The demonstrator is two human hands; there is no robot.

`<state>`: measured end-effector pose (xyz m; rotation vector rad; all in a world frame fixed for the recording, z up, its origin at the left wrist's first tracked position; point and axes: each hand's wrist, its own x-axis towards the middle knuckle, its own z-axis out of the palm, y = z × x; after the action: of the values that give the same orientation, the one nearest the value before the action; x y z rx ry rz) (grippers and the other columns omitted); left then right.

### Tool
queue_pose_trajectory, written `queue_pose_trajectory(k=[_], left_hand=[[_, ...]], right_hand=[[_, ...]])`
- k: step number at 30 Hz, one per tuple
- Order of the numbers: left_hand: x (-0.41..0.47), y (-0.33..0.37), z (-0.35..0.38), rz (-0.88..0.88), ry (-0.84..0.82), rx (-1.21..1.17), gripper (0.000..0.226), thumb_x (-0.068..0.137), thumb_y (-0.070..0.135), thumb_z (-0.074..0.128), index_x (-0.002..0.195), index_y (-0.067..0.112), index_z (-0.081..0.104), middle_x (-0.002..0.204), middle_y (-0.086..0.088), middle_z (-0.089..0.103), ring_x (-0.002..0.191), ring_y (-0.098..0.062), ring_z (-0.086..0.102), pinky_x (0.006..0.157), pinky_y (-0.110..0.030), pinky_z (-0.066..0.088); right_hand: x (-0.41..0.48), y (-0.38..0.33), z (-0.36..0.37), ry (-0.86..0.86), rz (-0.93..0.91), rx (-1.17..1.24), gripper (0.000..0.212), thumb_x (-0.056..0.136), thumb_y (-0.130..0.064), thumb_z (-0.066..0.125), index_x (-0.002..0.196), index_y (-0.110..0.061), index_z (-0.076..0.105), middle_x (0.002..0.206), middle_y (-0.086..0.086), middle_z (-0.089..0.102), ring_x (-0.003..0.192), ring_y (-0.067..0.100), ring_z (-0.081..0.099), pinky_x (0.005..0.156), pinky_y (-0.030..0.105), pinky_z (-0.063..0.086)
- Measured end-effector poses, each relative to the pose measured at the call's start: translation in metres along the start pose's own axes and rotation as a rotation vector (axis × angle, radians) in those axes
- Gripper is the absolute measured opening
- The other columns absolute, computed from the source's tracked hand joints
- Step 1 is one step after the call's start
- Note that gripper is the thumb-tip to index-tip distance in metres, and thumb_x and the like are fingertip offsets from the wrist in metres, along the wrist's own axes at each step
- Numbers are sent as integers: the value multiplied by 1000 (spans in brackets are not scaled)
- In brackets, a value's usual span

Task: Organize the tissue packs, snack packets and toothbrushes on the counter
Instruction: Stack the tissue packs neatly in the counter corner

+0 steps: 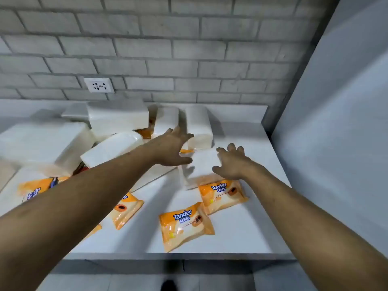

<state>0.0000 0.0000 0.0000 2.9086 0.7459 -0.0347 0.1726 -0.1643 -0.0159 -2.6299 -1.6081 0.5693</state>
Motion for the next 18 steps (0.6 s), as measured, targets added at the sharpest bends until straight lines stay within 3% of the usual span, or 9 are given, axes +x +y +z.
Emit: queue_pose_trajectory(k=[4,8,18], left_hand=[[17,-9,18,123,-175,-15,102,78,69,74,162,32,28,159,-6,37,142,-27,43,113,-40,43],[32,-17,35,238,-260,-5,94,81,63,77,159,32,36,147,-3,48,130,-23,52,106,-37,48],[57,-15,60,241,-189,-5,91,81,74,68,159,37,37,139,-5,55,125,-23,55,98,-34,50]], right_hand=[[10,-13,29,-11,87,37,64,95,-51,54,146,-16,38,147,12,24,134,38,25,101,51,46],[18,-21,47,113,194,80,53,95,-52,52,134,-17,44,141,10,26,123,39,32,93,52,50],[36,-3,55,235,228,146,56,100,-44,54,149,-22,38,144,13,20,127,36,27,99,51,49]])
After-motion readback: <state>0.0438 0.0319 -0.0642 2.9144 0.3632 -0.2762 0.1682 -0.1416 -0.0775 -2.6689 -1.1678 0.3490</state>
